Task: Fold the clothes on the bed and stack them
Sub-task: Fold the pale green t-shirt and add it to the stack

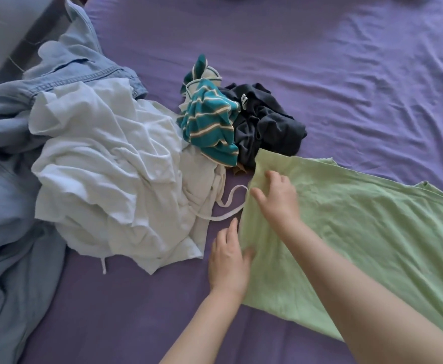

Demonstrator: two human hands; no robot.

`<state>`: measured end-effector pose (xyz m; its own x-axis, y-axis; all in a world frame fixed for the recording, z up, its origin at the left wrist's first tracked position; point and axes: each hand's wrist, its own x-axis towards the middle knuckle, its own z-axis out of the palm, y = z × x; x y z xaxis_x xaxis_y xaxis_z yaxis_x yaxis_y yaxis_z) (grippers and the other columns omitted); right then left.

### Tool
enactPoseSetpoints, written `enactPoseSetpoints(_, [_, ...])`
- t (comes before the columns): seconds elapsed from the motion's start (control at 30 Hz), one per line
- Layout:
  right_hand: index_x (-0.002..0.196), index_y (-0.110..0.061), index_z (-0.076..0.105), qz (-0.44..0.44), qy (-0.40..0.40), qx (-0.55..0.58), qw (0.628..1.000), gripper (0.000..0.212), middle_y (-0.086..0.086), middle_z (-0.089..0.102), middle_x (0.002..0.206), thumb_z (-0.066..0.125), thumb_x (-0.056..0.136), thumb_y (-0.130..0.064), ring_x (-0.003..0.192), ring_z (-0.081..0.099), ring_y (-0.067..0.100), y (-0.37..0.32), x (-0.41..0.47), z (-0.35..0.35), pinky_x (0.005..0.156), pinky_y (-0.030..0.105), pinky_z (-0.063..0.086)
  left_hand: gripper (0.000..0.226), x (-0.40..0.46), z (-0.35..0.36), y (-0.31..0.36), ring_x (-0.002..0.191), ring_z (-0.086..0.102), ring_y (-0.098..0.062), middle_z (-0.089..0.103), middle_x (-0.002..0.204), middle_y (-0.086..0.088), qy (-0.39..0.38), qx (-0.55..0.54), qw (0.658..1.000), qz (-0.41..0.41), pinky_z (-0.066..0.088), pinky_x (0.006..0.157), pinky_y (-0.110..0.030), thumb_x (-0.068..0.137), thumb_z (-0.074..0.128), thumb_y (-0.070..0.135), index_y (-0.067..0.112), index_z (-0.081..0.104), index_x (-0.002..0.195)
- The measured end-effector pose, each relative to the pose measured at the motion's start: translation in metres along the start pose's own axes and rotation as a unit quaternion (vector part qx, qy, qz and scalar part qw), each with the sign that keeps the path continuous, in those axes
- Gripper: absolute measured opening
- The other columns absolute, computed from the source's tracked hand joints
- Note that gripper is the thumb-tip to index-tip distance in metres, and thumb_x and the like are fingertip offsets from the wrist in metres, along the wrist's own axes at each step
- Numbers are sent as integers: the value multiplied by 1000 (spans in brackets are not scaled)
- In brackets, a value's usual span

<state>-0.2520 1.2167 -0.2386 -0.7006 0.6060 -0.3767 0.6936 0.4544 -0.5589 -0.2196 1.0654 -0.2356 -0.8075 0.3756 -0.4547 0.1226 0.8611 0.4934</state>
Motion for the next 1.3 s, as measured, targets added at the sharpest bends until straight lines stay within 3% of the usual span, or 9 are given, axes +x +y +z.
enactPoseSetpoints(0.1, [123,-8,41,68,32,-36,996,55,15,43,126,59,87,-47,117,41,37,-14,8,11,92,44,40,57,0,-3,-2,112,54,-19,50,126,4,-42,-2,997,-69,46,85,-35,89,59,42,28,35,139])
enactPoseSetpoints(0.2, [120,-10,38,103,44,-50,992,52,14,41,124,60,86,-43,117,41,37,-20,15,14,88,46,41,29,-6,-8,-2,100,59,-20,62,102,5,-64,-16,994,-85,43,74,-32,86,60,46,25,55,105])
enactPoseSetpoints(0.33, [119,-10,38,91,44,-55,993,46,15,40,125,59,86,-34,115,43,38,-16,17,10,86,44,42,22,-22,-10,9,80,50,-18,48,80,3,-50,-126,990,-28,38,68,-26,85,65,30,24,48,72])
enactPoseSetpoints(0.43, [118,-11,40,72,-1,-94,993,58,12,40,123,65,80,-47,116,41,35,-15,7,5,87,44,43,9,-33,-16,24,76,50,-11,56,83,3,-48,-192,980,-6,39,65,-21,84,63,21,24,55,80])
enactPoseSetpoints(0.53, [114,-11,44,37,-32,-82,995,41,13,43,120,64,82,-27,114,46,35,-6,5,-9,85,40,44,17,-47,-20,36,83,57,-9,65,90,4,-68,-240,968,11,46,76,-28,84,61,16,27,66,95])
enactPoseSetpoints(0.73, [113,-19,63,67,14,287,955,34,-2,65,83,63,80,-9,71,60,11,47,-10,-78,56,17,44,33,-69,-12,60,88,59,5,64,99,5,-92,-289,950,71,45,83,-13,85,70,17,36,66,111])
enactPoseSetpoints(0.87, [108,-15,63,80,34,387,918,26,-2,65,78,58,86,-3,65,59,9,95,-33,-127,49,18,44,40,-89,10,94,89,60,0,60,93,3,-123,-293,941,118,47,86,-19,84,72,17,50,63,105])
enactPoseSetpoints(1.07, [132,-16,52,100,71,384,915,47,6,61,102,54,88,3,81,57,16,182,-60,-191,65,26,48,44,-118,66,154,96,55,8,59,101,14,-172,-242,939,175,38,86,-5,84,67,11,42,62,115])
enactPoseSetpoints(1.3, [124,-51,44,11,110,301,947,66,1,55,128,50,91,4,93,58,13,277,-82,-246,91,34,47,50,-152,149,217,102,56,-11,54,110,1,-234,-130,927,262,44,88,-23,84,57,13,25,56,132])
